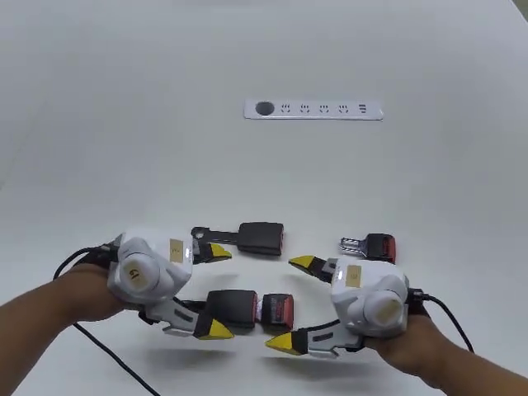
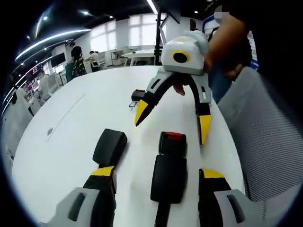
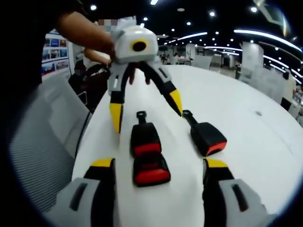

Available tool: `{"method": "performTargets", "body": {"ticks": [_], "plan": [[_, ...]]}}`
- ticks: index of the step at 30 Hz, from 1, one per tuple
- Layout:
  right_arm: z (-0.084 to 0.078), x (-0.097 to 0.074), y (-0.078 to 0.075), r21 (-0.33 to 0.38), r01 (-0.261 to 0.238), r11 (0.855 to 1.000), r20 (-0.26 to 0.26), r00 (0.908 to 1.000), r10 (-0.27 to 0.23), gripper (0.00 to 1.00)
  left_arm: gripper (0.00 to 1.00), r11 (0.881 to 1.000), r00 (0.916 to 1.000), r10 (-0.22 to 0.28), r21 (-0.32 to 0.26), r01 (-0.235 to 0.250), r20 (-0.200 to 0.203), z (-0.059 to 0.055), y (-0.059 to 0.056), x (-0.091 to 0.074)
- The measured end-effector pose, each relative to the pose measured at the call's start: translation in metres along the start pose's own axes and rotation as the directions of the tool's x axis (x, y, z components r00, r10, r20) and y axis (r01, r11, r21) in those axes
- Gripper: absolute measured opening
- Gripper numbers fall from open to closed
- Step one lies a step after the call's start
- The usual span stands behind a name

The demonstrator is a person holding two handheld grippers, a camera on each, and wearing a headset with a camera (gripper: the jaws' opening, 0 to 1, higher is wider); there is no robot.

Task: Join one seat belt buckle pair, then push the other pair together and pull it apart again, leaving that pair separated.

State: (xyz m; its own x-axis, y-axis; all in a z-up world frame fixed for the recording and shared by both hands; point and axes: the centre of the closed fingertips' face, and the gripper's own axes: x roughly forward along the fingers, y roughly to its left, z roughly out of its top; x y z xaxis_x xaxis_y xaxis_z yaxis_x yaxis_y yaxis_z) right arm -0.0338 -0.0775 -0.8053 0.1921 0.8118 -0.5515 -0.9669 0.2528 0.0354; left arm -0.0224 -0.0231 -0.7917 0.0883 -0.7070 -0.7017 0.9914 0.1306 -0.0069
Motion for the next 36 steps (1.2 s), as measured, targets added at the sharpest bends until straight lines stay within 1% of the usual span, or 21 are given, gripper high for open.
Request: {"method": "performTargets", "body": {"ticks": [2,4,5,6,7,9,10,11,13,14,15,16,18,19,22,25,26,31,33,36], "plan": [[0.000,-0.008,-0.005,0.011,0.009,1.000,0.002,1.0000,-0.009,0.76,0.74,0.999,0.9997,0.026,0.030,-0.026,-0.002,0.003,0.008,-0.002],[0.000,-0.016,-0.013,0.022,0.026,0.999,0.000,0.9997,-0.026,0.78,0.74,0.999,0.9996,0.029,0.020,-0.029,0.006,0.007,0.014,-0.003],[0.000,-0.018,-0.015,0.023,0.030,0.999,0.003,0.9995,-0.030,0.79,0.74,0.999,0.9993,0.036,0.023,-0.036,0.008,0.009,0.017,-0.003],[0.000,-0.024,-0.021,0.032,0.043,0.999,0.007,0.9990,-0.043,0.79,0.74,0.998,0.9988,0.046,0.031,-0.047,0.015,0.013,0.024,-0.004],[-0.001,-0.029,-0.027,0.043,0.051,0.998,0.006,0.9987,-0.051,0.80,0.75,0.998,0.9987,0.048,0.031,-0.049,0.016,0.014,0.027,-0.004],[-0.002,-0.037,-0.035,0.037,0.067,0.997,0.009,0.9977,-0.067,0.80,0.74,0.998,0.9982,0.059,0.037,-0.059,0.014,0.016,0.034,-0.005],[-0.005,-0.043,-0.042,0.038,0.082,0.996,0.000,0.9966,-0.082,0.80,0.74,0.996,0.9971,0.076,0.057,-0.076,0.005,0.015,0.042,-0.005],[-0.007,-0.046,-0.046,0.044,0.089,0.995,-0.007,0.9960,-0.089,0.80,0.74,0.995,0.9966,0.082,0.057,-0.082,0.000,0.015,0.046,-0.005],[-0.012,-0.055,-0.058,0.056,0.111,0.992,-0.014,0.9937,-0.111,0.80,0.75,0.995,0.9964,0.085,0.047,-0.085,0.004,0.018,0.053,-0.005],[-0.016,-0.059,-0.065,0.060,0.122,0.991,-0.023,0.9925,-0.120,0.80,0.74,0.995,0.9960,0.089,0.053,-0.089,0.008,0.020,0.057,-0.005],[-0.018,-0.062,-0.068,0.062,0.125,0.990,-0.026,0.9919,-0.124,0.80,0.74,0.994,0.9954,0.095,0.057,-0.095,0.008,0.021,0.061,-0.005],[-0.020,-0.065,-0.072,0.063,0.131,0.989,-0.028,0.9912,-0.129,0.80,0.74,0.993,0.9945,0.104,0.058,-0.104,0.006,0.021,0.067,-0.006],[-0.023,-0.072,-0.082,0.067,0.146,0.987,-0.034,0.9889,-0.144,0.80,0.74,0.993,0.9946,0.103,0.061,-0.104,0.013,0.024,0.073,-0.006],[-0.025,-0.076,-0.087,0.074,0.152,0.986,-0.034,0.9882,-0.150,0.80,0.74,0.992,0.9942,0.106,0.069,-0.107,0.014,0.025,0.078,-0.007],[-0.031,-0.083,-0.097,0.086,0.160,0.983,-0.044,0.9867,-0.157,0.80,0.74,0.992,0.9939,0.110,0.063,-0.111,0.011,0.026,0.088,-0.007],[-0.035,-0.088,-0.106,0.100,0.160,0.982,-0.044,0.9867,-0.156,0.81,0.74,0.992,0.9936,0.110,0.052,-0.112,0.025,0.029,0.094,-0.004],[-0.038,-0.090,-0.109,0.102,0.163,0.981,-0.052,0.9860,-0.158,0.81,0.74,0.993,0.9936,0.110,0.051,-0.111,0.026,0.029,0.096,-0.001],[-0.051,-0.096,-0.116,0.107,0.157,0.982,-0.084,0.9854,-0.148,0.81,0.74,0.995,0.9958,0.091,0.045,-0.091,0.010,0.025,0.097,0.008],[-0.058,-0.098,-0.121,0.113,0.154,0.982,-0.092,0.9854,-0.144,0.80,0.74,0.996,0.9966,0.082,0.045,-0.082,0.008,0.024,0.098,0.012],[-0.070,-0.100,-0.126,0.124,0.143,0.982,-0.120,0.9845,-0.129,0.79,0.73,0.997,0.9975,0.071,0.042,-0.071,0.000,0.021,0.101,0.020]]}}
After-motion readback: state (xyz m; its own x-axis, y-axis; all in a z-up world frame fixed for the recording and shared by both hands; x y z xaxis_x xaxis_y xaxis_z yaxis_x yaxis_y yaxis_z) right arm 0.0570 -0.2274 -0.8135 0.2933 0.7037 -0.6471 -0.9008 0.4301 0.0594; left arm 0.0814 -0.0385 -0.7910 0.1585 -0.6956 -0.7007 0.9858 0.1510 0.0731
